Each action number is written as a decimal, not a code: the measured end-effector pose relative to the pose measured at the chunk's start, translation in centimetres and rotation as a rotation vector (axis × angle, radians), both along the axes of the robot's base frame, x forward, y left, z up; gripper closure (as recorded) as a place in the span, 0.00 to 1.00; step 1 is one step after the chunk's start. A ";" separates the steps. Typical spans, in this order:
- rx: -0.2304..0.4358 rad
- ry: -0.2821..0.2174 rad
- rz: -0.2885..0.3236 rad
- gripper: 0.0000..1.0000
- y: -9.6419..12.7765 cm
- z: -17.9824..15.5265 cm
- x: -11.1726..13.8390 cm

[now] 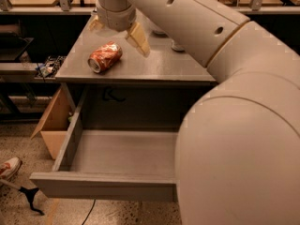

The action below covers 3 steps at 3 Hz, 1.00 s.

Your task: Place coke can into top drawer

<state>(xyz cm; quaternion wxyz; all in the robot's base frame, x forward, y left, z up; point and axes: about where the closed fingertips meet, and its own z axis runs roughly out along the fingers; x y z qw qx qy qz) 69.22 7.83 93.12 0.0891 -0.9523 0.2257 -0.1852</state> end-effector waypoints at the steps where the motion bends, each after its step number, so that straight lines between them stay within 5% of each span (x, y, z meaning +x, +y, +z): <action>1: -0.025 0.038 0.035 0.00 0.7 -1.8 2.1; 3: -0.039 0.068 0.106 0.00 4.0 -5.2 5.1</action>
Offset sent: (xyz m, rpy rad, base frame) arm 0.0556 0.0421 -0.0426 -0.0602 0.0807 0.1292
